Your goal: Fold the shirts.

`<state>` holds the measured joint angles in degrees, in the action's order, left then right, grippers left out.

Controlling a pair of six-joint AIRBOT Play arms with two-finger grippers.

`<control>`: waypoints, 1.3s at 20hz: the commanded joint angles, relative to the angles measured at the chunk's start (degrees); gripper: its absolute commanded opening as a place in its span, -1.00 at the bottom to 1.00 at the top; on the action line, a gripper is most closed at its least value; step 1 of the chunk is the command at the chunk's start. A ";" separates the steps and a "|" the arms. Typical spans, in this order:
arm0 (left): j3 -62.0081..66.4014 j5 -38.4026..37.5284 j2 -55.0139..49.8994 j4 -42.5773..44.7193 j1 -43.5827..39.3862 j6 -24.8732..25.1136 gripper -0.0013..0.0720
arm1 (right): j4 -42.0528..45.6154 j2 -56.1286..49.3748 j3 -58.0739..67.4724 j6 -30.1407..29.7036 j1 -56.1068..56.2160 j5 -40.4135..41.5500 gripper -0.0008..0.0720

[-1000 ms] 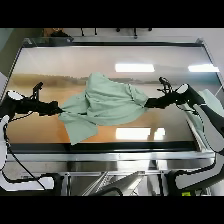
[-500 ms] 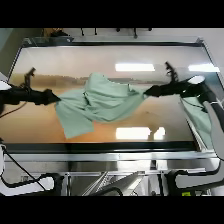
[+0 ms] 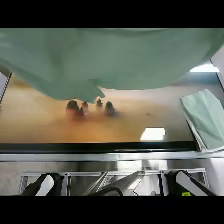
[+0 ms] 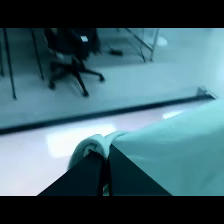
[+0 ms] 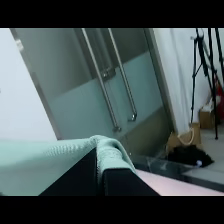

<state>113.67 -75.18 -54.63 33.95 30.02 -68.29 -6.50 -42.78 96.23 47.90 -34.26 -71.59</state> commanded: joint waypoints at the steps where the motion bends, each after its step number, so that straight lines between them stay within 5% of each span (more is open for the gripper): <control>1: 4.90 2.16 5.86 -0.59 4.61 0.55 -0.92 | -2.38 5.66 2.27 -1.20 -3.43 1.09 -0.91; 8: -13.90 2.29 -5.46 0.70 -11.91 6.38 -0.92 | 6.58 -1.11 -7.91 -0.63 -0.52 -1.92 -0.91; 13: -24.26 18.12 -23.85 17.99 -25.33 6.14 -0.92 | 20.13 -16.70 -21.99 -3.48 11.89 9.35 -0.91; 16: -22.64 24.50 -37.90 18.78 -27.10 6.10 -0.92 | 20.24 -31.56 -22.99 -6.47 17.38 16.94 -0.91; 20: -11.21 19.21 -53.75 18.62 -26.93 3.43 -0.90 | 19.32 -45.79 -20.81 -9.14 21.57 25.94 -0.89; 21: -8.52 16.87 -55.69 18.58 -26.34 2.23 -0.89 | 19.34 -47.56 -19.65 -9.09 21.55 25.83 -0.66; 22: -5.62 13.40 -57.11 18.60 -25.57 1.49 -0.11 | 19.34 -48.09 -18.93 -9.03 21.35 25.70 -0.06; 23: -3.19 10.34 -57.77 18.64 -24.68 -0.15 0.97 | 19.37 -47.80 -18.29 -8.98 20.63 24.90 0.23; 26: 4.57 -0.55 -57.81 19.04 -19.82 -6.14 0.93 | 19.41 -43.89 -16.92 -8.92 15.50 17.86 0.23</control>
<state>111.31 -65.45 -110.30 52.47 6.83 -68.99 12.67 -87.70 78.02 39.31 -15.62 -49.52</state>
